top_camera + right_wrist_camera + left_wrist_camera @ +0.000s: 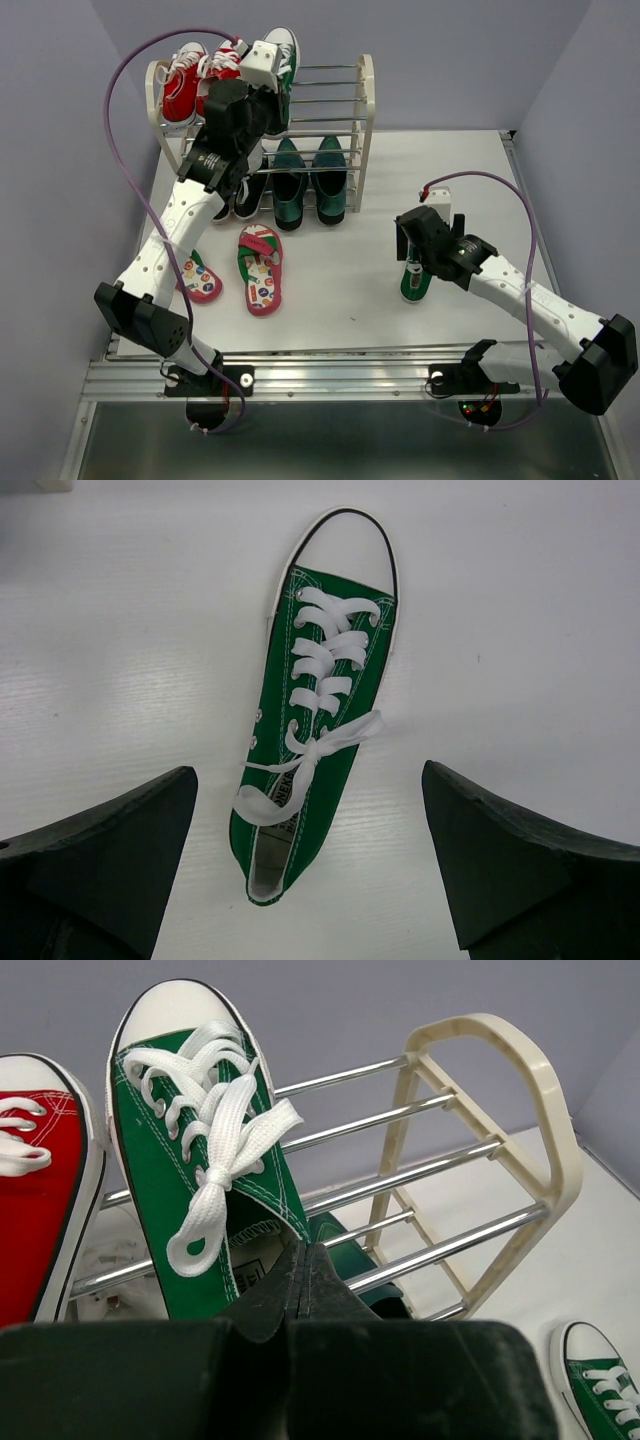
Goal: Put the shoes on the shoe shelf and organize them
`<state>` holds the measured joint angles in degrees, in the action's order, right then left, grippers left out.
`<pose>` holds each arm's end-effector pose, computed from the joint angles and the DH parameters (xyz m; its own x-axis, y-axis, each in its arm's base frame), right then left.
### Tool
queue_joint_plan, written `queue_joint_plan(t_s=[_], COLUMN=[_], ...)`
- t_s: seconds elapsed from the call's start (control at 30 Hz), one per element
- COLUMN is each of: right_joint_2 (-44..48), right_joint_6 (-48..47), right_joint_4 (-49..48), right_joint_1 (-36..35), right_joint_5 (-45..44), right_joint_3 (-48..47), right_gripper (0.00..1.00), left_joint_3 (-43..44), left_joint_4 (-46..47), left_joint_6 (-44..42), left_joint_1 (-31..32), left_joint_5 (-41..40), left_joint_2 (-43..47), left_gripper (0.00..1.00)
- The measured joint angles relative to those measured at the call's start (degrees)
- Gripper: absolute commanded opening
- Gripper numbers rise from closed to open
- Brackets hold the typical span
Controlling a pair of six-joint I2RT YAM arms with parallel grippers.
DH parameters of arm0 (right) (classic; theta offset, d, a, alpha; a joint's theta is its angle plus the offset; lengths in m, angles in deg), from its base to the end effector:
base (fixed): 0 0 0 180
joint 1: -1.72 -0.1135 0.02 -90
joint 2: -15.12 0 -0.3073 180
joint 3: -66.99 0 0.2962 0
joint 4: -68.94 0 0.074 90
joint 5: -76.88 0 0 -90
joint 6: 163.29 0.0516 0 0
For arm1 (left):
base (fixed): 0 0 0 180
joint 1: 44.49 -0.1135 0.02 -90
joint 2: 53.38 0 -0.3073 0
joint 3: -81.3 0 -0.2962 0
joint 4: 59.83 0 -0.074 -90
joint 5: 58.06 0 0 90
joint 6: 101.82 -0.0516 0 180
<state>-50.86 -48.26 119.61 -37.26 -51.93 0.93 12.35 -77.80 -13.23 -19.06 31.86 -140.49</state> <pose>0.2253 0.1407 0.3064 -0.6207 -0.0782 -0.7801 0.0902 0.9813 -0.1702 0.3614 -0.1718 0.5537 0.1044 -0.0224 -0.9943 0.4257 0.9045 0.0243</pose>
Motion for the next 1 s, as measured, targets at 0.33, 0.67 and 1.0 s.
queue_joint_plan(t_s=[0.33,0.67,1.0], right_joint_2=[0.0,0.1,2.1], right_joint_6=[0.0,5.4,17.0], right_joint_4=[0.0,6.1,15.8], right_joint_1=[0.0,0.0,0.0], right_joint_5=[0.1,1.7,3.9], right_joint_3=[0.0,-0.9,-2.3], right_gripper=[1.0,1.0,1.0], left_joint_3=[3.5,3.5,-3.3], left_joint_4=[-2.3,-4.3,-4.7], left_joint_6=[4.3,5.8,8.7], left_joint_1=[0.7,0.7,3.1], left_joint_5=[-8.4,-9.7,-8.3], left_joint_2=[-2.5,-2.1,12.4], left_gripper=[0.87,0.99,0.99])
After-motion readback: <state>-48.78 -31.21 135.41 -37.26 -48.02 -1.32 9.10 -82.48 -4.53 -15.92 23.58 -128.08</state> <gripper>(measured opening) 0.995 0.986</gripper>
